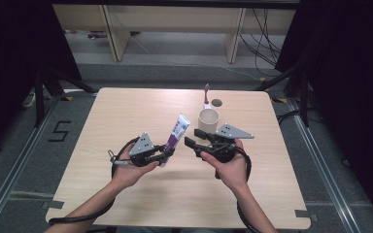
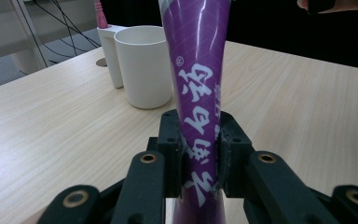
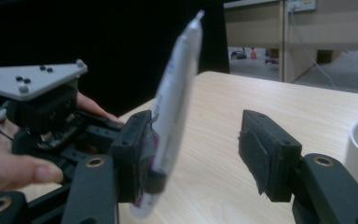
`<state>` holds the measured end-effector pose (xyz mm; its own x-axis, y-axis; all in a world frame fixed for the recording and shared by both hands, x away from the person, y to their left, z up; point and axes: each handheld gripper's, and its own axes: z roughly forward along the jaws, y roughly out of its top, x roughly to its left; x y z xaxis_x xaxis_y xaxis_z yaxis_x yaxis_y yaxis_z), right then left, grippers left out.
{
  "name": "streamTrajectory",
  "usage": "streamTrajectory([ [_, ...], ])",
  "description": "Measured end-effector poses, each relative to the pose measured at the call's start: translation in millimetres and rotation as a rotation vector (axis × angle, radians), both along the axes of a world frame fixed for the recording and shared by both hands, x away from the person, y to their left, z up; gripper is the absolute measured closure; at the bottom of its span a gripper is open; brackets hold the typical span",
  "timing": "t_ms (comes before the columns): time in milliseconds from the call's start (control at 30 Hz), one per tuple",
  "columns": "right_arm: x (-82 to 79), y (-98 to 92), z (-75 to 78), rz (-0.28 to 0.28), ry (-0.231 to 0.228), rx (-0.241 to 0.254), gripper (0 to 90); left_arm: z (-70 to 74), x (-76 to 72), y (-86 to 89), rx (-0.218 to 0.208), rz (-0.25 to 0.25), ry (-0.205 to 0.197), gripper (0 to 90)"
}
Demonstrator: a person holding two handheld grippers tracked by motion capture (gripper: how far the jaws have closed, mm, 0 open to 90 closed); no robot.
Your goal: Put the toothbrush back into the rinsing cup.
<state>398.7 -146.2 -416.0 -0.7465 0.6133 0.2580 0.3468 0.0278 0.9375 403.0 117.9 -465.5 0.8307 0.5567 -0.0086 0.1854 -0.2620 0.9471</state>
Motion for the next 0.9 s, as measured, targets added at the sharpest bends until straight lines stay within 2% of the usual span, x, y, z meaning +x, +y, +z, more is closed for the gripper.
streamTrajectory([
  [33, 1.7, 2.3, 1.2, 0.017, -0.013, 0.006, 45.6, -0.2, 0.2, -1.0, -0.008, -0.005, 0.001, 74.4],
  [67, 2.7, 3.3, 1.6, 0.01, -0.021, 0.004, 45.7, 0.7, 0.0, -1.7, 0.006, -0.004, -0.003, 74.4],
  [133, 4.9, 7.6, 2.7, 0.011, -0.006, 0.01, 46.7, 1.0, -0.2, -4.1, 0.008, 0.0, -0.01, 74.4],
  [233, 7.6, 11.1, 4.3, 0.0, -0.022, 0.005, 47.1, 1.0, -0.2, -7.4, 0.003, -0.005, -0.015, 74.4],
  [267, 7.4, 11.9, 5.6, -0.001, -0.029, 0.02, 47.4, 1.3, 0.1, -8.1, 0.005, -0.01, -0.022, 74.4],
  [300, 8.0, 12.6, 6.5, -0.002, -0.021, 0.01, 47.9, 2.0, -0.8, -9.0, 0.011, -0.002, -0.02, 74.4],
  [333, 9.0, 13.0, 7.2, -0.013, -0.037, 0.01, 48.6, 2.1, -0.9, -9.8, 0.008, -0.001, -0.02, 74.4],
  [367, 8.1, 14.0, 8.1, -0.016, -0.019, 0.024, 49.3, 2.4, -1.2, -10.7, 0.009, 0.0, -0.022, 74.4],
  [400, 9.7, 14.1, 8.3, -0.019, -0.03, 0.02, 50.5, 2.8, -1.3, -11.2, 0.015, -0.001, -0.027, 74.4],
  [533, 10.1, 15.3, 12.5, -0.026, -0.046, 0.013, 56.6, 3.9, -1.7, -14.0, 0.001, 0.01, -0.041, 74.4],
  [567, 8.9, 16.7, 13.1, -0.028, -0.027, 0.028, 57.5, 3.9, -1.5, -14.5, -0.003, 0.009, -0.046, 74.4],
  [600, 10.4, 16.4, 13.5, -0.027, -0.047, 0.017, 58.9, 4.9, -2.2, -14.3, 0.009, 0.016, -0.047, 74.4],
  [633, 11.5, 16.5, 13.6, -0.029, -0.068, 0.01, 59.9, 4.8, -2.5, -15.0, -0.002, 0.018, -0.051, 74.4],
  [700, 10.6, 18.7, 15.3, -0.023, -0.048, 0.024, 60.7, 5.3, -2.5, -15.1, 0.001, 0.018, -0.062, 74.4],
  [900, 11.4, 22.5, 18.5, -0.024, -0.073, 0.021, 63.5, 5.2, -3.6, -15.0, -0.02, 0.034, -0.087, 74.4],
])
